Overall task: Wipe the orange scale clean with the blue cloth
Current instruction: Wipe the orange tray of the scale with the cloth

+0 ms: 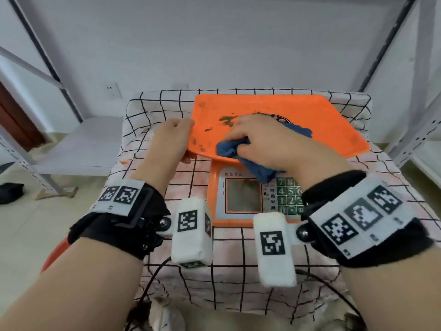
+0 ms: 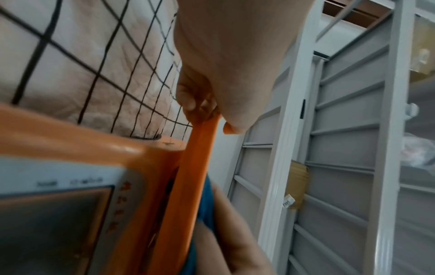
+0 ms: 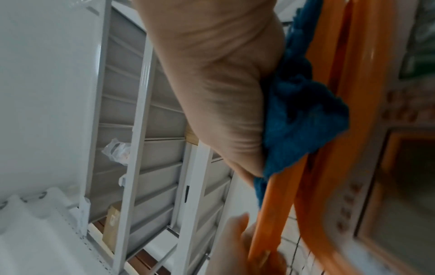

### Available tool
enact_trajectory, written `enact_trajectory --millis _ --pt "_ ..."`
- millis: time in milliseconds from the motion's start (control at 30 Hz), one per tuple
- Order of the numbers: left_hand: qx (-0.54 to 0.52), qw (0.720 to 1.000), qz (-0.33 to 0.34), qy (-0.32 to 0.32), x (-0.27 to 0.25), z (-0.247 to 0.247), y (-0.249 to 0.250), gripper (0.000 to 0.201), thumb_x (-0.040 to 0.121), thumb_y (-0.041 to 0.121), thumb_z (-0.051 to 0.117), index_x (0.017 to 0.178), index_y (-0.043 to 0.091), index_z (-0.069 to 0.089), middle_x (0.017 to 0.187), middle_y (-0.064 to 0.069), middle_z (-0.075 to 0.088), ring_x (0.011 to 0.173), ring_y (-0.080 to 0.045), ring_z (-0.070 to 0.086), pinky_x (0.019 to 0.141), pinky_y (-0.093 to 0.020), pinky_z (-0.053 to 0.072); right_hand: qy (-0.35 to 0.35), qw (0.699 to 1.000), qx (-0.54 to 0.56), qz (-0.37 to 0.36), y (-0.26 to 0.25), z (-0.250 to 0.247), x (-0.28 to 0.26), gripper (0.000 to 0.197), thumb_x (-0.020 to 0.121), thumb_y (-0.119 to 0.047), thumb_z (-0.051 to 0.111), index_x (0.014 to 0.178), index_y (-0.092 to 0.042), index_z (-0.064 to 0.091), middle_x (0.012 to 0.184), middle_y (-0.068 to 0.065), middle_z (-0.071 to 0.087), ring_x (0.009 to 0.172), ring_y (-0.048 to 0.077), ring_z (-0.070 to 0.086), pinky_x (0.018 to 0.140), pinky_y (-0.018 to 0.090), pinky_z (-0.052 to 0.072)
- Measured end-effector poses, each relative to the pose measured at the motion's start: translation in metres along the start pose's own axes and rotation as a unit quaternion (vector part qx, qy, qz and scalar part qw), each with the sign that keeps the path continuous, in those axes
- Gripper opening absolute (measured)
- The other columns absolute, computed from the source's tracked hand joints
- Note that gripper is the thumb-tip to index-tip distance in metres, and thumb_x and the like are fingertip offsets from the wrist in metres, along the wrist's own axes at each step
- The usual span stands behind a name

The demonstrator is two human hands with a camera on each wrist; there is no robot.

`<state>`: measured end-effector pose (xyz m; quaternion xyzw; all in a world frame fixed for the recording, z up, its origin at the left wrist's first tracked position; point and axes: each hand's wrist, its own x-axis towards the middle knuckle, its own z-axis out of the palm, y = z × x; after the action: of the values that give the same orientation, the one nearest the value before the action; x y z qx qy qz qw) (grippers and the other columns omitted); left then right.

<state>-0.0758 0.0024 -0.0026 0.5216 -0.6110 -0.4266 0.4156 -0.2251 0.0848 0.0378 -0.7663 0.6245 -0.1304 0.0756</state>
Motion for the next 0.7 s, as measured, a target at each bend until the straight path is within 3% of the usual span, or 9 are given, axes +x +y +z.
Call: enact_trajectory --millis 67,133,200,300,367,433,567,633,700 --pt "0.0 1.0 0.002 -0.012 -0.004 -0.005 0.001 0.023 0.091 0.025 0.045 0.083 0.008 0.057 0.062 -0.005 0.056 0.04 -0.015 0.05 0.036 -0.017 0.038 -0.006 1.0 -0.007 0.026 0.017 -0.012 -0.015 0.015 0.08 -0.001 0.053 0.085 0.001 0.066 0.083 0.019 0.056 0.078 0.03 0.049 0.065 0.035 0.036" --pt "-0.011 1.0 0.004 -0.026 -0.006 -0.009 0.002 0.022 0.091 0.024 0.046 0.083 0.009 0.06 0.063 -0.003 0.059 0.037 -0.012 0.051 0.037 -0.017 0.04 -0.001 0.998 0.014 0.066 0.029 -0.022 -0.031 0.019 0.081 -0.005 0.057 0.091 -0.006 0.073 0.095 0.019 0.066 0.091 0.033 0.058 0.077 0.039 0.048" --pt "-0.017 0.999 0.007 -0.031 -0.008 -0.012 0.002 0.02 0.091 0.02 0.047 0.085 0.008 0.062 0.064 -0.001 0.059 0.036 -0.009 0.051 0.037 -0.017 0.041 0.017 0.997 0.011 0.07 0.026 -0.021 -0.033 0.021 0.081 -0.005 0.056 0.093 -0.007 0.073 0.097 0.017 0.067 0.095 0.032 0.059 0.082 0.041 0.048" --pt "-0.011 1.0 0.013 -0.023 -0.01 -0.009 0.003 0.019 0.091 0.019 0.047 0.088 0.006 0.061 0.064 -0.002 0.058 0.037 -0.01 0.052 0.037 -0.019 0.042 0.016 0.999 -0.028 0.04 0.01 -0.01 -0.015 0.027 0.085 -0.01 0.052 0.101 0.006 0.065 0.105 0.027 0.06 0.099 0.037 0.056 0.083 0.043 0.045" --pt "-0.003 1.0 0.013 -0.02 -0.01 -0.009 0.003 0.019 0.092 0.021 0.048 0.087 0.006 0.059 0.064 -0.003 0.057 0.039 -0.012 0.053 0.037 -0.019 0.041 0.012 0.999 -0.033 0.022 0.002 -0.005 -0.007 0.031 0.088 -0.016 0.05 0.106 0.008 0.062 0.108 0.026 0.058 0.101 0.036 0.053 0.083 0.042 0.041" --pt "0.0 1.0 0.008 -0.022 -0.011 -0.01 0.004 0.021 0.092 0.023 0.048 0.089 0.006 0.059 0.065 -0.003 0.058 0.039 -0.012 0.054 0.037 -0.019 0.042 -0.003 0.999 -0.033 0.01 0.005 -0.008 -0.009 0.027 0.089 -0.018 0.053 0.103 0.002 0.065 0.102 0.018 0.059 0.098 0.03 0.052 0.083 0.04 0.04" --pt "0.003 0.999 0.011 -0.032 -0.014 -0.013 0.006 0.028 0.092 0.023 0.046 0.097 0.002 0.063 0.067 -0.001 0.059 0.04 -0.011 0.054 0.041 -0.019 0.044 -0.047 0.998 0.02 0.042 0.017 -0.028 -0.025 0.016 0.083 -0.016 0.064 0.093 -0.023 0.075 0.088 0.0 0.067 0.087 0.018 0.06 0.076 0.036 0.046" --pt "0.007 0.999 0.016 -0.033 -0.015 -0.013 0.007 0.028 0.092 0.023 0.046 0.096 0.002 0.064 0.066 -0.001 0.059 0.039 -0.011 0.053 0.04 -0.018 0.043 -0.007 0.999 -0.013 0.042 0.017 -0.023 -0.018 0.019 0.083 -0.013 0.062 0.095 -0.021 0.074 0.088 0.002 0.066 0.087 0.021 0.058 0.07 0.032 0.041" --pt "0.013 0.999 0.016 -0.029 -0.016 -0.012 0.008 0.025 0.092 0.024 0.046 0.09 0.005 0.062 0.065 0.0 0.059 0.04 -0.011 0.053 0.039 -0.018 0.043 0.036 0.996 -0.074 0.036 0.014 -0.013 -0.007 0.019 0.086 -0.01 0.057 0.098 -0.012 0.072 0.09 0.011 0.064 0.088 0.027 0.056 0.065 0.029 0.033"
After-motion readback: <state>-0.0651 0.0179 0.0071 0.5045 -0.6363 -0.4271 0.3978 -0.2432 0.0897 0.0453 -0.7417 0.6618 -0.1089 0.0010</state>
